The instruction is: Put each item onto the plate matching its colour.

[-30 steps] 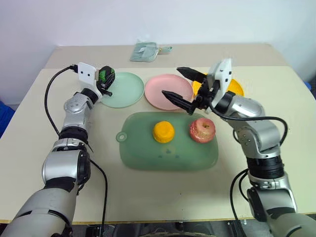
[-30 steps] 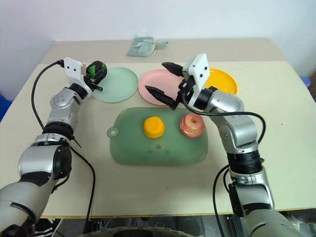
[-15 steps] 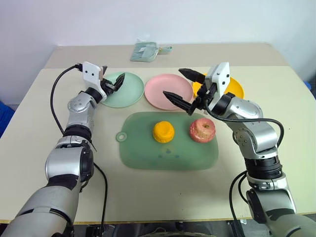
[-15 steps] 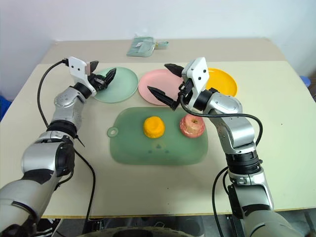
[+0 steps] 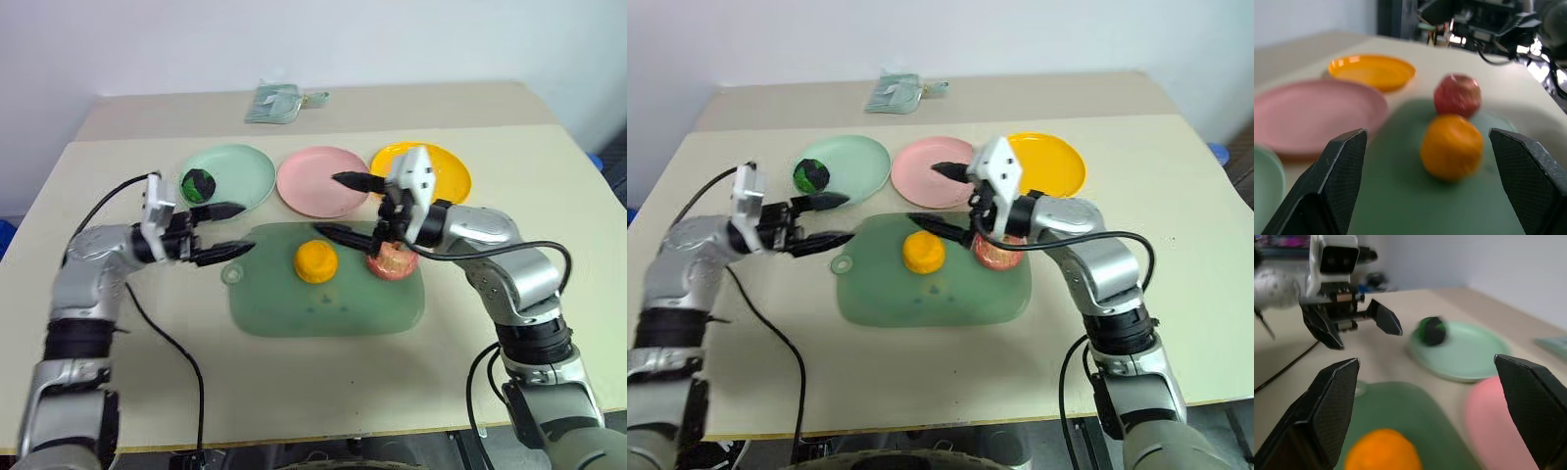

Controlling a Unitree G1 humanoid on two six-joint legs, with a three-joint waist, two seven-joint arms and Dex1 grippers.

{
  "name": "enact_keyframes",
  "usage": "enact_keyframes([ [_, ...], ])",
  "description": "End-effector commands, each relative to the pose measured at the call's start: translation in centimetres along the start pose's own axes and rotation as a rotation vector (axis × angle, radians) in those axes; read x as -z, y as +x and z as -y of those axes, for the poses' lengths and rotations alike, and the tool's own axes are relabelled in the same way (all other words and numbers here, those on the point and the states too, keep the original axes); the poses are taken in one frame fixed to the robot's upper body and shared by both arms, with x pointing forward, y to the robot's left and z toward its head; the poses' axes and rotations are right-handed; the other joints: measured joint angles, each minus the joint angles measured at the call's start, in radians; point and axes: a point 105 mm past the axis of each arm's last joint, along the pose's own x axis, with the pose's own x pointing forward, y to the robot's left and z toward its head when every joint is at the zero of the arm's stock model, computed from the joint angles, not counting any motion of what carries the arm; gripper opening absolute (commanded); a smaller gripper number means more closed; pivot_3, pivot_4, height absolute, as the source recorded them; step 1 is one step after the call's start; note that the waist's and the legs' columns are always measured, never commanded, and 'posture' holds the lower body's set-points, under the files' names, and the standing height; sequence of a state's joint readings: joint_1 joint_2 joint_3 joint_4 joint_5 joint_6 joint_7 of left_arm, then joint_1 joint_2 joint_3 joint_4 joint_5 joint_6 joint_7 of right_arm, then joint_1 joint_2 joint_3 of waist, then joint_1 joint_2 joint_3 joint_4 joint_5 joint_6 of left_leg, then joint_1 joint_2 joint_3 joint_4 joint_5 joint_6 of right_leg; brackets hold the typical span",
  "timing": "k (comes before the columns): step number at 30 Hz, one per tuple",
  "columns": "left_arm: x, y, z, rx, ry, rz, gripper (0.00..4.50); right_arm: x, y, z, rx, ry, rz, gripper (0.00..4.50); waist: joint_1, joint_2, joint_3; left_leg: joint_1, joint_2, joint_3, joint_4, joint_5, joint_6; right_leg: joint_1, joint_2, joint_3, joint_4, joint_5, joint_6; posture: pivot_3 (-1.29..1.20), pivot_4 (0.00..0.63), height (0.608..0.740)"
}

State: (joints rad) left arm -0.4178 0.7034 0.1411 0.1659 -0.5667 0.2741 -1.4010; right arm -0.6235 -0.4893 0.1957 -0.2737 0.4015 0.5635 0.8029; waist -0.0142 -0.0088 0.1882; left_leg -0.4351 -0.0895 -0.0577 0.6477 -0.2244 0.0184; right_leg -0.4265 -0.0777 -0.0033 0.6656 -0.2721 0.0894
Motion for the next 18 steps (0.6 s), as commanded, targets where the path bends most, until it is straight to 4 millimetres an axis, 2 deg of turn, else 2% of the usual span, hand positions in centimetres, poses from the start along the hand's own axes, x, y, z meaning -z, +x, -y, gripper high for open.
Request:
enact_keyframes([
  [1,-1.8,-1.0,1.1,0.021,0.057,0.005,4.05,1.3,1.5,-1.3,-0.058,-0.082,-0.119,4.50,0.008,0.000,0.000,0.000,0.000,-0.001,0.000,0.000,0.000,0.000,0.000,0.000,0.000,0.000,0.000,0.00,0.150,0.738],
  [3,-1.8,-1.4,1.5,0.014,0.071,-0.015,4.05,2.6,2.0,-1.6,-0.077,-0.089,-0.191,4.50,0.013,0.000,0.000,0.000,-0.001,-0.001,0.001,0.000,0.001,0.000,-0.001,0.000,-0.001,0.000,0.000,0.00,0.150,0.738],
  [7,-1.9,-1.9,2.0,-0.007,0.079,-0.016,4.05,2.8,2.3,-1.3,-0.086,-0.093,-0.227,4.50,0.014,0.000,0.000,0.000,-0.001,0.000,0.000,0.000,0.001,0.001,-0.001,0.000,-0.001,0.000,0.000,0.00,0.150,0.738],
  [14,-1.4,-1.5,2.9,-0.012,0.080,-0.012,4.05,5.4,1.3,-0.4,-0.092,-0.169,-0.387,4.50,0.004,0.000,0.000,0.000,-0.001,0.000,0.000,-0.001,0.001,0.001,-0.001,0.000,-0.001,0.000,0.000,0.00,0.150,0.738],
  [18,-1.3,-1.3,2.8,-0.021,0.082,-0.008,4.05,6.6,0.6,-1.2,-0.151,-0.141,-0.440,4.50,0.005,0.000,0.000,0.000,-0.001,-0.001,0.000,-0.001,0.001,0.001,-0.001,0.000,-0.001,0.000,0.000,0.00,0.150,0.738],
])
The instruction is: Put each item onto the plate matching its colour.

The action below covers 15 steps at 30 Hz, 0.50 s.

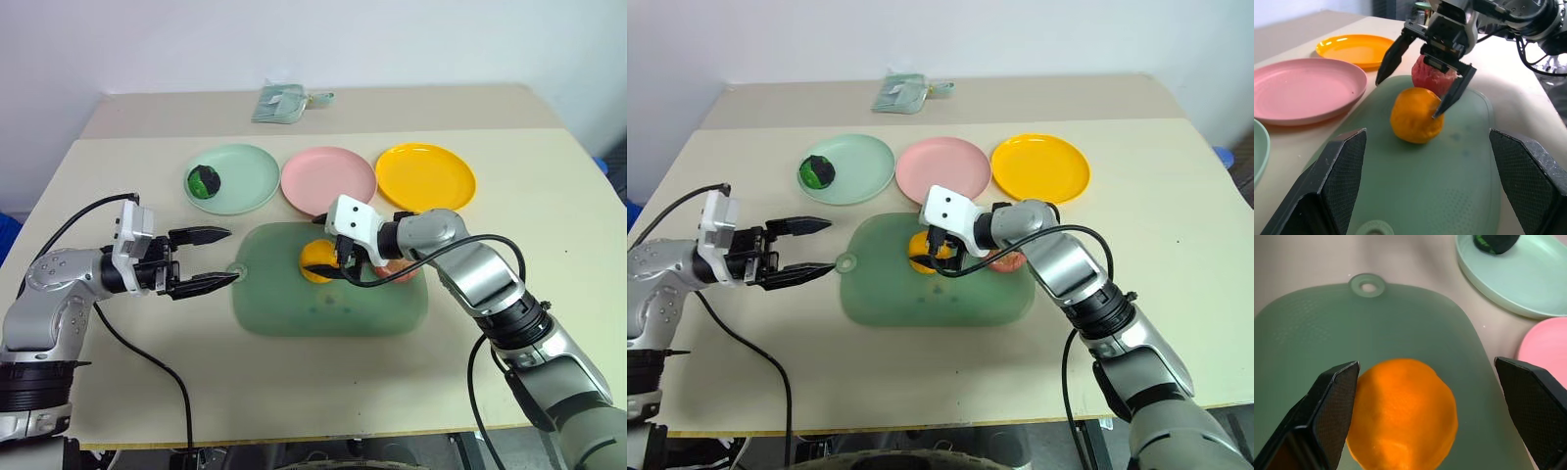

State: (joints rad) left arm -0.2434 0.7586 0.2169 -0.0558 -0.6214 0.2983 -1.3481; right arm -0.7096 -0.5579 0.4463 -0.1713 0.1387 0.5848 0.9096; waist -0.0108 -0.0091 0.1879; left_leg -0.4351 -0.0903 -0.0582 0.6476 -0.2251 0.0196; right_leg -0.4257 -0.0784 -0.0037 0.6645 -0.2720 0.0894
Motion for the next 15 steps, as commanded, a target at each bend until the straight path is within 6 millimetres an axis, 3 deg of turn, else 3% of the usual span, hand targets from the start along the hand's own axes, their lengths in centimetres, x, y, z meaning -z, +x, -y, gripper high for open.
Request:
enact_keyframes([
  [1,-0.7,0.1,0.1,0.001,0.034,0.023,4.05,1.7,-0.3,-0.5,-0.027,0.012,-0.077,4.50,0.002,0.000,0.000,0.000,0.000,0.000,0.000,0.000,0.000,0.000,0.000,0.000,0.000,0.000,0.000,0.00,0.150,0.738],
  [3,-0.6,0.2,-0.1,0.000,0.037,0.026,4.05,1.8,-0.2,-0.3,-0.018,0.036,-0.078,4.50,0.000,0.000,0.000,0.000,0.000,0.000,0.000,0.000,0.000,0.000,0.000,0.000,0.000,0.000,0.000,0.00,0.150,0.738],
  [6,-0.7,0.4,-0.4,-0.006,0.051,0.037,4.11,2.5,-0.3,-0.9,-0.055,0.042,-0.109,3.69,-0.001,0.000,0.000,0.000,0.000,0.000,0.000,0.000,0.000,0.000,0.000,0.000,0.000,0.000,0.000,0.00,0.150,0.738],
  [8,-0.9,0.5,-0.6,-0.010,0.060,0.043,4.11,1.9,-0.2,-0.5,-0.024,0.028,-0.079,3.06,-0.001,0.000,0.000,0.000,0.000,0.000,0.000,0.000,0.000,0.000,0.000,0.000,0.000,0.000,0.000,0.00,0.150,0.738],
  [12,-1.1,0.5,-1.0,-0.017,0.058,0.057,4.11,-1.8,-0.6,1.6,0.072,0.080,0.105,3.04,-0.003,0.000,0.000,0.000,0.000,0.000,-0.001,0.000,-0.001,-0.001,0.000,0.000,0.000,0.000,0.000,0.00,0.150,0.738],
  [15,-2.0,0.6,-1.9,-0.069,0.078,0.118,4.11,-4.5,-2.4,5.2,0.224,0.163,0.273,3.04,0.000,0.000,0.000,0.000,0.000,0.000,-0.001,0.001,-0.002,-0.001,0.000,0.000,0.000,0.000,0.000,0.00,0.150,0.738],
])
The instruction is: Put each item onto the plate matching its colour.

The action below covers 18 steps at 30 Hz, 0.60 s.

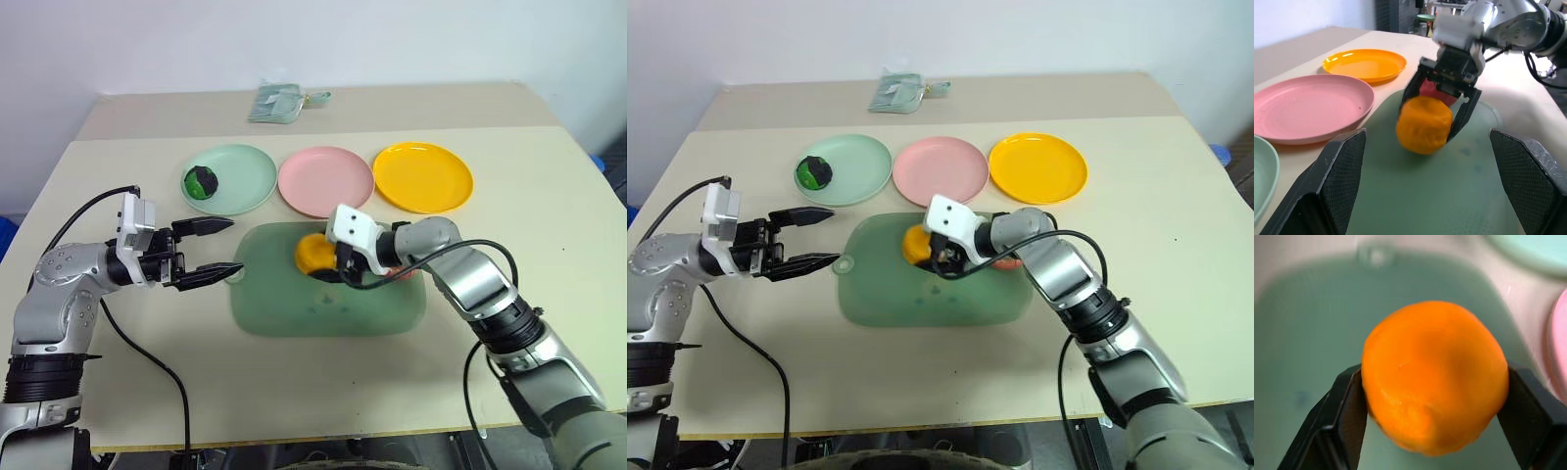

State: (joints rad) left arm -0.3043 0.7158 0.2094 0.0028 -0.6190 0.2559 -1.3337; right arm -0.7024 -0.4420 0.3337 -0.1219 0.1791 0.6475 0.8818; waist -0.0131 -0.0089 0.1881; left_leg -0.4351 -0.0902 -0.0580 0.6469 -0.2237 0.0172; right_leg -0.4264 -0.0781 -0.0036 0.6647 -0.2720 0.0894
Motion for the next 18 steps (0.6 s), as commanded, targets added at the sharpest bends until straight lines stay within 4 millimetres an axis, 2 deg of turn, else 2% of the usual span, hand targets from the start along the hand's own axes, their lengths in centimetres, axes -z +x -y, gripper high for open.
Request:
enact_keyframes([
  [1,-1.6,0.2,-1.1,-0.060,0.057,0.068,4.11,-5.0,-2.6,4.6,0.201,0.028,0.213,3.04,0.005,0.000,0.000,0.000,0.000,0.000,0.001,0.000,0.000,0.000,0.000,0.000,0.000,0.000,0.000,0.00,0.150,0.738],
  [3,-1.6,0.7,-1.4,-0.073,0.066,0.085,4.11,-4.6,-4.3,9.0,0.439,0.057,0.211,3.04,0.007,0.000,0.000,0.000,0.000,0.000,0.001,0.000,0.000,0.001,0.000,0.000,0.000,0.000,0.000,0.00,0.150,0.738],
  [5,-1.5,1.2,-1.4,-0.087,0.084,0.096,4.11,-2.7,-6.5,13.2,0.681,0.084,0.139,3.04,0.009,-0.001,0.000,0.000,-0.001,0.000,0.001,0.000,-0.001,0.001,0.000,0.000,0.000,0.000,0.000,0.00,0.150,0.738],
  [8,-1.3,1.9,-1.4,-0.094,0.085,0.112,4.11,0.7,-9.2,16.6,0.912,0.088,-0.001,3.04,0.012,-0.001,0.000,0.001,-0.002,0.000,0.001,0.001,-0.001,0.000,-0.001,0.000,0.000,0.000,0.000,0.00,0.150,0.738],
  [10,-1.2,2.1,-1.4,-0.097,0.075,0.113,4.11,2.1,-10.3,17.5,0.973,0.097,-0.039,3.04,0.006,0.000,0.000,0.000,-0.002,0.001,-0.001,0.001,-0.001,0.000,-0.001,0.000,-0.001,0.000,0.000,0.00,0.150,0.738],
  [13,-0.9,2.3,-1.5,-0.113,0.091,0.102,4.11,3.9,-10.7,17.7,0.978,0.139,-0.069,3.04,-0.011,0.001,0.000,0.000,-0.001,0.003,-0.003,0.001,-0.001,-0.001,-0.001,0.001,0.000,0.000,0.000,0.00,0.150,0.738],
  [15,-0.9,2.3,-1.6,-0.109,0.093,0.098,4.11,5.1,-10.6,17.4,0.951,0.208,-0.075,4.08,-0.020,0.001,0.000,0.000,0.000,0.004,-0.003,0.001,-0.002,-0.002,0.000,0.001,0.000,0.000,0.000,0.00,0.150,0.738],
  [16,-0.9,2.3,-1.6,-0.108,0.091,0.097,4.11,5.3,-10.5,17.3,0.941,0.216,-0.079,4.43,-0.023,0.001,0.000,0.000,0.001,0.004,-0.003,0.001,-0.002,-0.002,0.000,0.001,0.000,0.000,0.000,0.00,0.150,0.738],
  [18,-0.9,2.2,-1.6,-0.102,0.092,0.089,4.11,5.1,-10.4,17.2,0.936,0.186,-0.082,4.43,-0.026,0.001,0.000,0.000,0.001,0.004,-0.003,0.001,-0.002,-0.001,0.000,0.001,0.000,0.000,0.000,0.00,0.150,0.738],
])
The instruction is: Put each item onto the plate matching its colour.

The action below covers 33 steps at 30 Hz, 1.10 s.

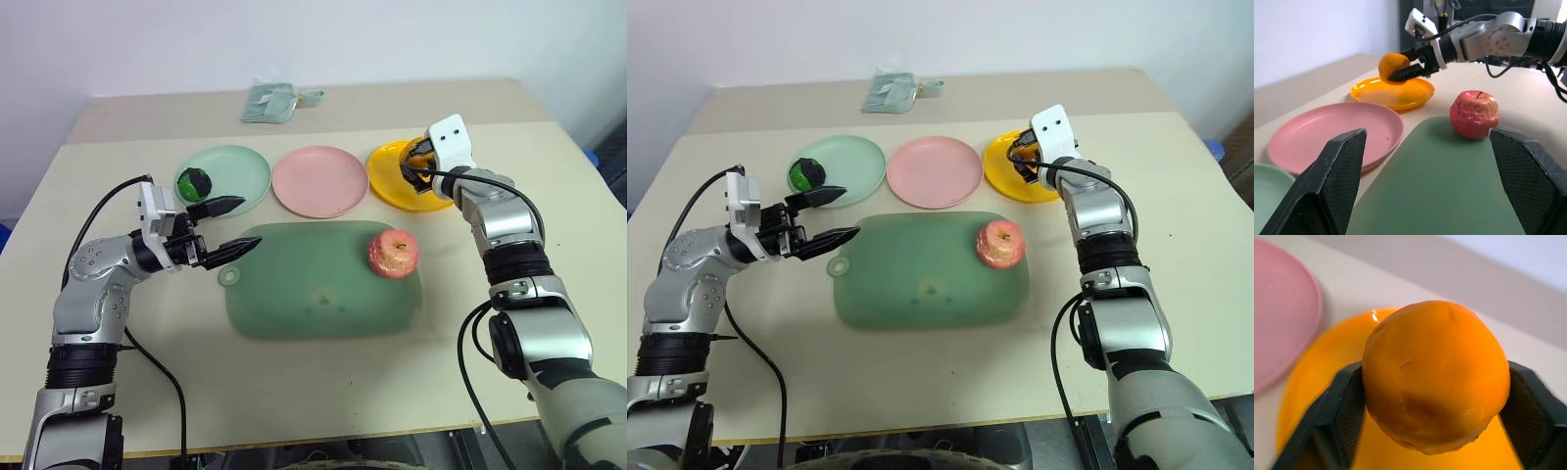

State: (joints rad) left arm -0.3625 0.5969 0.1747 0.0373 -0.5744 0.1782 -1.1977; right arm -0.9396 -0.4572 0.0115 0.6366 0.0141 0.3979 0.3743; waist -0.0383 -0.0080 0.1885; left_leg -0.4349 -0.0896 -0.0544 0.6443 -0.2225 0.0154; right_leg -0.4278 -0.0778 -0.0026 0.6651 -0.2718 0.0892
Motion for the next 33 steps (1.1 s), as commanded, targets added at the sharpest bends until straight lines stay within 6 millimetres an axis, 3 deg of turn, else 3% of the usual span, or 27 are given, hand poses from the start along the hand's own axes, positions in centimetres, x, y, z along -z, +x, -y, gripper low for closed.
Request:
enact_keyframes([
  [1,-0.9,-0.1,-0.1,0.014,0.049,-0.002,4.11,-2.5,-0.5,0.6,0.003,0.049,0.101,4.43,-0.002,0.000,0.000,0.000,0.000,0.000,0.000,0.000,0.000,0.000,0.000,0.000,0.000,0.000,0.000,0.00,0.150,0.738],
  [6,-1.7,-0.5,0.3,0.054,0.001,0.023,4.11,-6.8,-2.1,1.2,-0.056,0.170,0.310,4.43,0.002,0.000,0.000,0.000,0.000,0.000,0.001,0.000,0.000,0.000,0.000,0.000,0.000,0.000,0.000,0.00,0.150,0.738],
  [9,-2.5,-1.0,1.3,0.119,-0.070,0.042,4.11,-8.7,-6.1,-2.5,-0.437,0.207,0.407,4.43,0.006,0.000,0.000,0.000,0.000,0.000,0.001,0.000,0.000,0.001,0.000,0.000,0.000,0.000,0.000,0.00,0.150,0.738],
  [13,-2.2,-1.4,2.5,0.180,-0.105,0.000,4.11,-5.8,-11.4,-6.0,-0.765,0.043,0.276,4.43,0.028,0.000,0.000,0.000,0.000,-0.001,0.002,-0.004,0.006,0.002,0.000,0.000,-0.002,0.000,0.000,0.00,0.150,0.738],
  [16,-1.9,-1.7,3.0,0.207,-0.131,-0.027,4.11,-2.8,-13.3,-6.4,-0.838,-0.079,0.127,4.43,0.031,0.000,0.000,0.000,-0.001,-0.001,0.003,-0.005,0.009,0.003,-0.001,0.000,-0.003,0.000,0.000,0.00,0.150,0.738],
  [19,-1.5,-1.5,3.3,0.221,-0.141,-0.035,4.11,-0.7,-13.8,-6.2,-0.860,-0.116,0.033,4.43,0.028,0.000,0.000,0.001,0.000,-0.001,0.005,-0.005,0.008,0.004,-0.001,0.000,-0.002,0.000,0.000,0.00,0.150,0.738],
  [26,-1.1,-0.9,3.3,0.230,-0.121,-0.040,4.11,4.2,-12.7,-5.8,-0.800,-0.237,-0.127,4.43,0.028,0.000,0.000,0.001,0.000,-0.001,0.003,-0.005,0.008,0.003,-0.001,0.000,-0.002,0.000,0.000,0.00,0.150,0.738],
  [30,-1.1,-1.1,3.0,0.219,-0.109,-0.051,4.11,4.8,-12.6,-6.5,-0.827,-0.204,-0.122,4.43,0.029,-0.001,-0.001,0.001,0.000,-0.001,0.004,-0.004,0.007,0.004,-0.001,0.000,-0.002,0.001,0.000,0.00,0.150,0.738],
  [33,-1.1,-1.1,2.8,0.204,-0.097,-0.056,4.11,4.9,-12.0,-6.6,-0.816,-0.211,-0.122,3.68,0.029,-0.001,-0.001,0.001,0.000,-0.001,0.004,-0.005,0.007,0.004,-0.001,0.000,-0.002,0.001,0.000,0.00,0.150,0.738],
])
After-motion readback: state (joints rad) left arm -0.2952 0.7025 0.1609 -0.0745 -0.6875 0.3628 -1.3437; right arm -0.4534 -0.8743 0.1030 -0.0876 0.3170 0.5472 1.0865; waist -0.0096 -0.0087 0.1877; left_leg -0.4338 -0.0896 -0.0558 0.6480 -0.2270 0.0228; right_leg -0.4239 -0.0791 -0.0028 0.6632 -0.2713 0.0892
